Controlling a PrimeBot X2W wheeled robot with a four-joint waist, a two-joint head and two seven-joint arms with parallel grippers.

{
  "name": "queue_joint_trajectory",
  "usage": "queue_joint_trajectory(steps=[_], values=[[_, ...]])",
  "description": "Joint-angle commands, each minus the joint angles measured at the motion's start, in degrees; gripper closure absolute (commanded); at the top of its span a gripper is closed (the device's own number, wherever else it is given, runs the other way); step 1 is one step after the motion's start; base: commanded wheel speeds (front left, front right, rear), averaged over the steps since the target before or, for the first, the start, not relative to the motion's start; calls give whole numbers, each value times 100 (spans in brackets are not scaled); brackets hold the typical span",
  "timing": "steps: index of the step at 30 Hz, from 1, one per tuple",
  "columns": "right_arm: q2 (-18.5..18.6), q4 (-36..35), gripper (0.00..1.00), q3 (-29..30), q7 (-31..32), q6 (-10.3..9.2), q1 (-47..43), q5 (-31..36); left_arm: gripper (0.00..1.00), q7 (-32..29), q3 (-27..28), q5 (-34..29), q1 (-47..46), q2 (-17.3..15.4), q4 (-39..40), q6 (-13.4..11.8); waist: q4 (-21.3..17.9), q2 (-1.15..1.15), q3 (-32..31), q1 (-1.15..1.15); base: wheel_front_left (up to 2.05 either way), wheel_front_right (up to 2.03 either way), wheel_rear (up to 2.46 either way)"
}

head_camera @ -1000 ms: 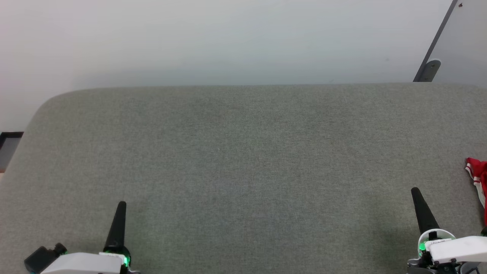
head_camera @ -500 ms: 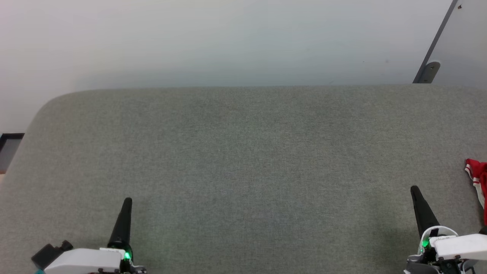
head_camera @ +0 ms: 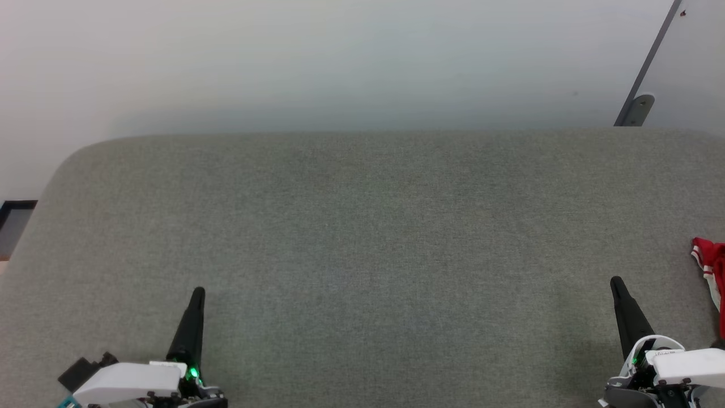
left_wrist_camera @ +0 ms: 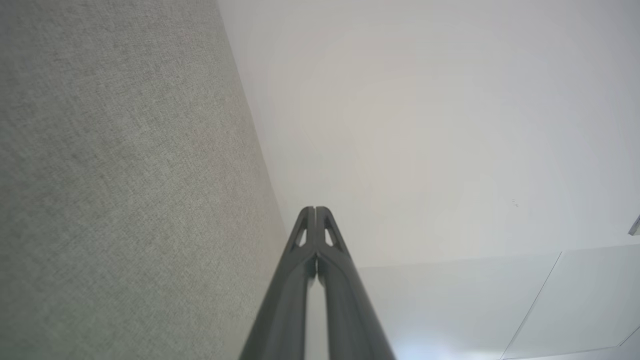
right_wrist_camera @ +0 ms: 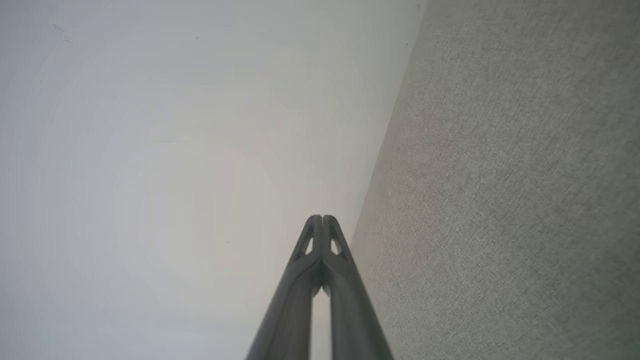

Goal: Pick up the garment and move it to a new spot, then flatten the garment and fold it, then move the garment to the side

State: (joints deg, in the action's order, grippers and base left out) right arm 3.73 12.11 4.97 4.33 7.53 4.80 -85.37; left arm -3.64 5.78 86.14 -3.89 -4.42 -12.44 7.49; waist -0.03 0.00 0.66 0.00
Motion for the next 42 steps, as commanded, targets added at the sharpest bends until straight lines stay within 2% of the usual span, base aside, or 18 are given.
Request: queue_joint_trajectory(steps=[1,20,42], values=[[21,25,100,11,27,-6,74,-147,100,-41,-2,118,-102,1,-26,0,0,0,-4,0,0,0,0],[6,206,100,48,134,-8,176,-832,100,-250,-6,711,-266,112,-181,0,3,0,-48,0,0,0,0],[-20,203,100,83,158,-8,179,-767,100,-268,23,672,-267,125,-177,0,3,0,-48,0,0,0,0]])
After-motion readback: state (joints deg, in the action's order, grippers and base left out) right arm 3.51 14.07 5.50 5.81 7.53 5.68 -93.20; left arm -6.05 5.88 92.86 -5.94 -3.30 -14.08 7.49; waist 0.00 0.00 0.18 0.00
